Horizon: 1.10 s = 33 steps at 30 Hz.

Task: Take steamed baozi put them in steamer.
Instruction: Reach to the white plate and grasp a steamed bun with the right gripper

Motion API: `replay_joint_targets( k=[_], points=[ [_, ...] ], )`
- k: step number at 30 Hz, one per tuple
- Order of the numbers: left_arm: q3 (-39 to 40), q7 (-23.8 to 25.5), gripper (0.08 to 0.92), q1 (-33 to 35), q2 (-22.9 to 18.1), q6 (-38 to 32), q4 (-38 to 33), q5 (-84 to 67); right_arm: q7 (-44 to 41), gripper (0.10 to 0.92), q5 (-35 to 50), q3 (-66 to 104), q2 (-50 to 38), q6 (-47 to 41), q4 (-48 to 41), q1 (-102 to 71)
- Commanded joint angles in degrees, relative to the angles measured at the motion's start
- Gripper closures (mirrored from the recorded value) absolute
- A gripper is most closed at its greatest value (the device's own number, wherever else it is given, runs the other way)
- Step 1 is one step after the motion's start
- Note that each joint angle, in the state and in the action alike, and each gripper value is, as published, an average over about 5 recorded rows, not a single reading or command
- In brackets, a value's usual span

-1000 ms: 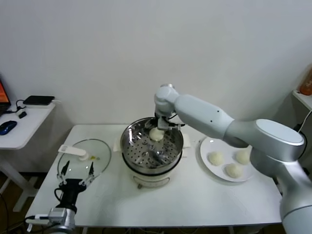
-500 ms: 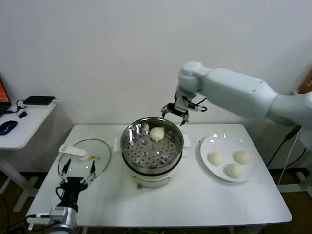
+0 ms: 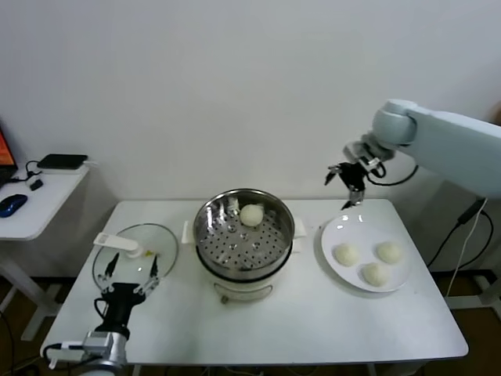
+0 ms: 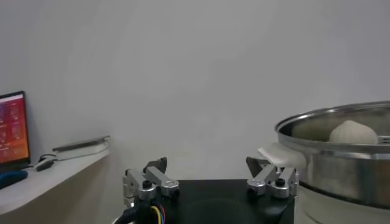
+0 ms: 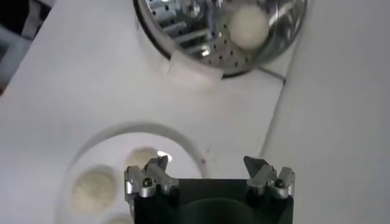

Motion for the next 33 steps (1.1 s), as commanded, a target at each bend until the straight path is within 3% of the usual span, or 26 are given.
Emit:
replay_joint_targets(
  k=[1, 13, 33],
  points=[
    [-0.08, 0.02, 0.177, 0.14, 0.02, -0.02, -0.23, 0.03, 0.96, 0.203, -0.27, 4.06, -5.68, -8.46, -1.32, -11.42],
    [-0.55, 0.02, 0.177, 0.61, 0.03, -0.55, 0.39, -0.1, 0.31, 0.203, -10.24, 10.67, -0.1, -4.48, -8.31, -20.51],
    [-0.65, 0.01, 0.177, 0.76, 0.13, -0.69, 1.38, -0.29, 1.64, 0.203, -15.32, 18.73, 6.52, -0.31, -18.16, -28.4]
  ],
)
